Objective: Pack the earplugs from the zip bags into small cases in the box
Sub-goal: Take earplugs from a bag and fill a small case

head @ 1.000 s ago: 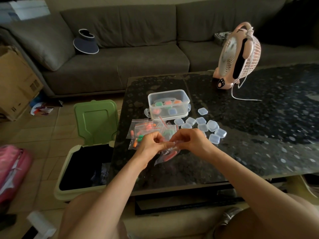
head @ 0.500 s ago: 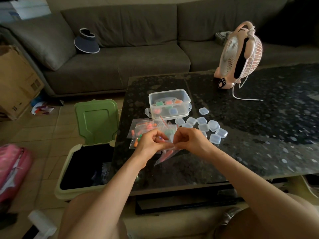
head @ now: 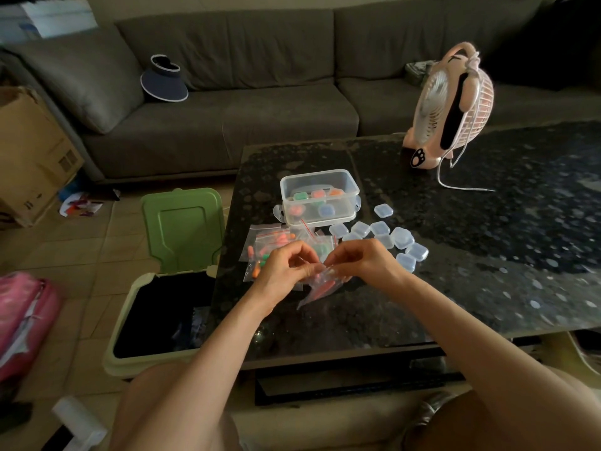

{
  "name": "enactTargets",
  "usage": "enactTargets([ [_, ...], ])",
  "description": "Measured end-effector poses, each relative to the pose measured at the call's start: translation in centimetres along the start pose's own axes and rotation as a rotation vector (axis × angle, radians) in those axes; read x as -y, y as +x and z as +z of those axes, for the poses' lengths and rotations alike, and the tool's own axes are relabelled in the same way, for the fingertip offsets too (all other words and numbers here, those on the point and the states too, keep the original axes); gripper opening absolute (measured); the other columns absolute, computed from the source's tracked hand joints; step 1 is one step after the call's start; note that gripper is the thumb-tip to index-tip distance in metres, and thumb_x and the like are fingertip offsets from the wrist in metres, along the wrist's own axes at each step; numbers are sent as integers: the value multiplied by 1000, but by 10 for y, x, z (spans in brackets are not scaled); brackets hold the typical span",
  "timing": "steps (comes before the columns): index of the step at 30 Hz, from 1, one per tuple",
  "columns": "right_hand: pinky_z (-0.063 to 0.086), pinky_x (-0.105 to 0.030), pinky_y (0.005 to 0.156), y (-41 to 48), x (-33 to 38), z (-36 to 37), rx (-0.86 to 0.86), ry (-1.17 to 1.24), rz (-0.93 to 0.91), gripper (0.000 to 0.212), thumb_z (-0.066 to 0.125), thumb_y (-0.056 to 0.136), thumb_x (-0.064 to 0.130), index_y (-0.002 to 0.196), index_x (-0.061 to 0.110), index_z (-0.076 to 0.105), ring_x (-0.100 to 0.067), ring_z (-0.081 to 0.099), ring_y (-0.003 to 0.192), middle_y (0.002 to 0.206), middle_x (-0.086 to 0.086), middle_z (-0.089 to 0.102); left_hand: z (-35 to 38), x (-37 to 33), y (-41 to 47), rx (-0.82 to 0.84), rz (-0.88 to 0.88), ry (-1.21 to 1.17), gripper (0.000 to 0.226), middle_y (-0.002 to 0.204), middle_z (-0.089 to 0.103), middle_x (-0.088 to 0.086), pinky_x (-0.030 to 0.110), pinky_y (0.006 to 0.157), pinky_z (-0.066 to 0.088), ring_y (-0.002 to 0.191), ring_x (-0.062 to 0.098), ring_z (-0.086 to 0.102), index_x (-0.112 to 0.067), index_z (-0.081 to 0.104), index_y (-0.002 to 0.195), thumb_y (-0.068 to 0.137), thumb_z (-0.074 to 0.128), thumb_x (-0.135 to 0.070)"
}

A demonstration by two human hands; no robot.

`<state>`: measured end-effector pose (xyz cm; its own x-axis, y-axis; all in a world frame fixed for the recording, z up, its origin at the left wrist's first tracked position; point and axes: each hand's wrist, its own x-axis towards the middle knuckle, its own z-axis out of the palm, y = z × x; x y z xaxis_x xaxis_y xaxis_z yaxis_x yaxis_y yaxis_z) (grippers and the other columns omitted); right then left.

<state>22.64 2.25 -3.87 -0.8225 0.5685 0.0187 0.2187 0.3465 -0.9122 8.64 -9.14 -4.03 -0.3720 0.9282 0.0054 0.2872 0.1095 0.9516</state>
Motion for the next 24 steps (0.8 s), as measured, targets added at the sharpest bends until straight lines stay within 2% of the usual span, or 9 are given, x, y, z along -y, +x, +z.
enactTargets([
  [3,50,-15,61,0,0,-2,-20,12,15,12,71,78,2,79,14,72,-5,63,65,75,0,69,-1,-4,-1,-12,24,133,9,88,63,2,-12,64,28,77,-17,55,-2,64,83,79,70,-6],
  [6,51,-16,63,-1,-1,-3,-13,56,40,5,71,80,4,82,9,72,-6,65,67,78,-3,70,-3,-1,1,-122,101,219,9,93,67,14,-16,62,16,89,7,60,-1,66,81,78,72,-7],
  [8,51,-17,65,-1,-1,-3,-3,85,49,5,71,79,2,81,7,71,-7,66,68,77,-3,70,-4,0,1,-132,134,254,9,92,66,13,-16,65,14,88,9,55,-2,66,80,77,73,-8],
  [10,51,-17,64,-1,0,-2,-8,119,50,8,71,78,-1,82,6,70,-8,65,68,77,-4,70,-2,1,1,-77,165,285,13,84,63,-1,-9,73,26,80,5,54,-9,64,80,75,75,-12],
  [11,52,-17,64,-1,1,-2,-16,131,48,9,71,77,-3,82,5,70,-9,65,68,76,-4,69,-1,3,2,-51,193,298,15,80,60,-8,1,73,36,74,1,53,-13,63,79,73,77,-15],
  [14,52,-20,64,-1,1,-1,-45,150,47,17,69,75,-9,81,7,68,-11,62,64,69,-4,66,1,9,3,-50,248,393,17,79,59,-9,21,65,46,68,2,53,-19,62,73,71,79,-19],
  [17,52,-22,59,-1,0,2,-63,195,66,21,63,77,-13,81,8,67,-12,61,59,61,-1,63,1,11,3,-89,311,485,17,80,61,-3,27,73,45,79,12,57,-19,62,70,72,78,-14],
  [21,53,-22,59,-2,2,1,-6,262,143,17,61,84,-7,87,8,68,-13,63,63,70,-6,66,4,5,-2,-238,495,674,17,75,65,6,37,77,24,91,16,48,-6,62,64,66,78,-2],
  [24,54,-21,62,-4,5,-1,73,231,171,9,65,85,6,94,7,68,-9,65,65,74,-3,69,3,8,0,-295,549,747,18,74,65,5,31,79,25,89,16,48,-8,62,64,65,80,-4],
])
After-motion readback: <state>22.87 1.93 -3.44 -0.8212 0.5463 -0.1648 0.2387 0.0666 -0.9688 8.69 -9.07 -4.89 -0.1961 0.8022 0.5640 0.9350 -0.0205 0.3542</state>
